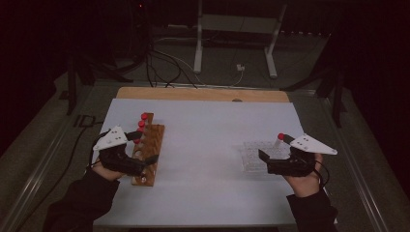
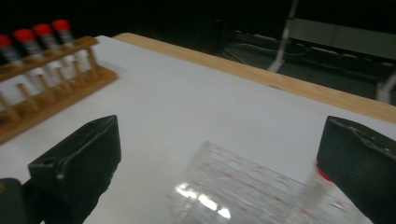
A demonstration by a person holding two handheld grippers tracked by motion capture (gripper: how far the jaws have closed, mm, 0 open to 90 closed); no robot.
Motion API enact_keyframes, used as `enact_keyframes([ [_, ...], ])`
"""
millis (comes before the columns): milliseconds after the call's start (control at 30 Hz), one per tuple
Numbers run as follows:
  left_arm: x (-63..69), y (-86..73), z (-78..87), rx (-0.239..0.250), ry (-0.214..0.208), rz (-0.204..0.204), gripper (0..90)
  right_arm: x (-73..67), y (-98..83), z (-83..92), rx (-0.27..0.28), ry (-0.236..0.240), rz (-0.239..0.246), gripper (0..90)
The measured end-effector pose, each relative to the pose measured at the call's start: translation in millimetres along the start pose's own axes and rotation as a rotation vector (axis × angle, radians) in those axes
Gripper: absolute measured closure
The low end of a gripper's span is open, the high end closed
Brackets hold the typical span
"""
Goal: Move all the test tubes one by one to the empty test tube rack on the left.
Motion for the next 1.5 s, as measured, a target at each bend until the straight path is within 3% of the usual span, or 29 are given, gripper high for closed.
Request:
enact_keyframes([
  [133,8.3,1.9,-3.0,0.006,-0.038,-0.005,1.4,16.6,-8.2,-3.7,-0.026,-0.049,-0.023,0.0],
  [267,10.8,0.6,-6.5,0.003,-0.040,-0.004,1.4,30.1,-17.6,-8.4,-0.056,-0.079,-0.044,0.0],
  [500,14.9,-4.4,-12.8,-0.011,-0.061,-0.001,1.4,47.8,-33.2,-18.0,-0.112,-0.102,-0.076,0.4],
  [567,15.7,-5.7,-14.9,-0.016,-0.062,0.000,1.4,52.2,-36.7,-20.4,-0.122,-0.115,-0.079,5.6],
  [733,18.8,-7.6,-18.8,-0.022,-0.072,-0.003,1.4,59.6,-45.2,-29.6,-0.167,-0.135,-0.090,7.0],
  [900,20.1,-9.9,-21.6,-0.027,-0.080,0.000,1.4,64.6,-50.6,-37.2,-0.192,-0.152,-0.099,16.4],
  [1333,20.2,-12.1,-23.9,-0.034,-0.083,0.002,1.4,71.2,-57.3,-52.4,-0.247,-0.156,-0.105,59.2],
  [1500,19.9,-12.0,-23.6,-0.032,-0.090,0.004,1.4,73.2,-58.3,-54.6,-0.262,-0.173,-0.107,71.1],
])
Point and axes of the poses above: each handheld gripper's, and its own axes: z roughly backward along the jaws, y roughly out of its top, x roughly to its right, the point moved 7 cm from there along -z, roughly forward along the jaws
